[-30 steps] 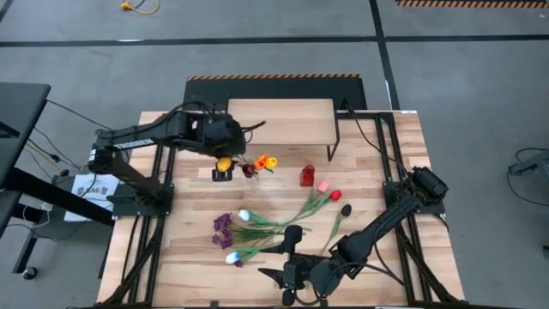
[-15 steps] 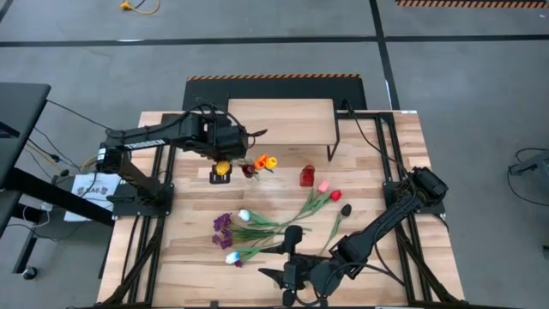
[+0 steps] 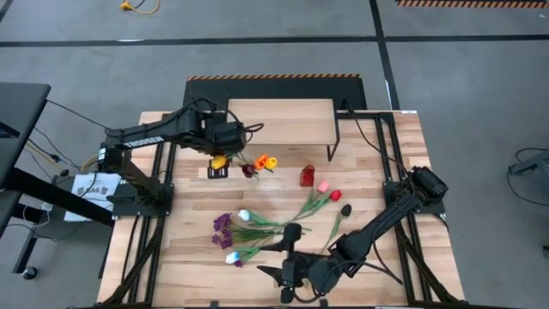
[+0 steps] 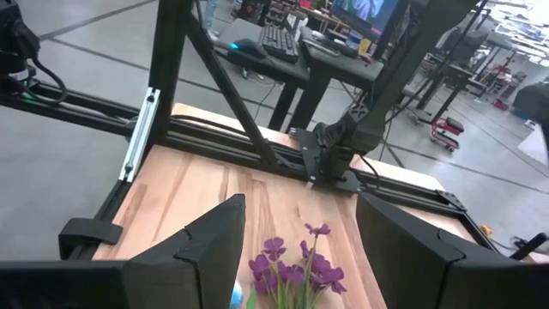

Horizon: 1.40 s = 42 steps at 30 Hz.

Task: Pick and place flowers into a vace then onto a shelf
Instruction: Put the yellow tulip into the transparent vase

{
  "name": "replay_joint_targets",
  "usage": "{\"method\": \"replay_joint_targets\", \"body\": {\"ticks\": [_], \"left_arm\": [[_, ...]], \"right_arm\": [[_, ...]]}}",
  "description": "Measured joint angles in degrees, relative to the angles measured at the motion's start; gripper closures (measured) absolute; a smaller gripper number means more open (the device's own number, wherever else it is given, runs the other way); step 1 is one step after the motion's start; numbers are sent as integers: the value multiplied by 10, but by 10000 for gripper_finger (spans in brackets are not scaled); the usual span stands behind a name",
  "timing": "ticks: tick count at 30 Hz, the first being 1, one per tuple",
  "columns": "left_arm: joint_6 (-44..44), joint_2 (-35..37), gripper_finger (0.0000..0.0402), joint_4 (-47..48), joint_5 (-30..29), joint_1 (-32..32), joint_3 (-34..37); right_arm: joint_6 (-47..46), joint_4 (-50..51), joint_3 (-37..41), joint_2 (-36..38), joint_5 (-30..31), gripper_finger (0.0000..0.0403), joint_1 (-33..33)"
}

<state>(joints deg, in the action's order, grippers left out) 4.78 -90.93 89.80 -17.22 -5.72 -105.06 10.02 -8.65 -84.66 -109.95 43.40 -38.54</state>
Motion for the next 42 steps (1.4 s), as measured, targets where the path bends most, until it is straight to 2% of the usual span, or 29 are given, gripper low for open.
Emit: {"method": "replay_joint_targets", "body": {"ticks": [11, 14, 21, 26, 28, 32, 37, 42], "left_arm": [[4, -22, 140, 2, 5, -3, 1], [-1, -19, 140, 3, 37, -3, -2], [-27, -12, 140, 2, 50, -1, -1], [-23, -4, 140, 1, 119, 1, -1], [-23, 6, 140, -8, 115, 1, -2], [-45, 16, 140, -8, 55, -7, -4], [-42, 13, 140, 1, 71, 6, 3], [-40, 13, 140, -9, 26, 17, 3]], "right_arm": [[-6, 1, 0, 0, 0, 187, -1], [-10, 10, 0, 0, 0, 187, 0], [-10, 12, 0, 0, 0, 187, -4], [-10, 14, 0, 0, 0, 187, -10], [-10, 14, 0, 0, 0, 187, -10], [-10, 14, 0, 0, 0, 187, -9], [-2, -1, 0, 0, 0, 187, -5], [61, -62, 0, 0, 0, 187, 4]]}}
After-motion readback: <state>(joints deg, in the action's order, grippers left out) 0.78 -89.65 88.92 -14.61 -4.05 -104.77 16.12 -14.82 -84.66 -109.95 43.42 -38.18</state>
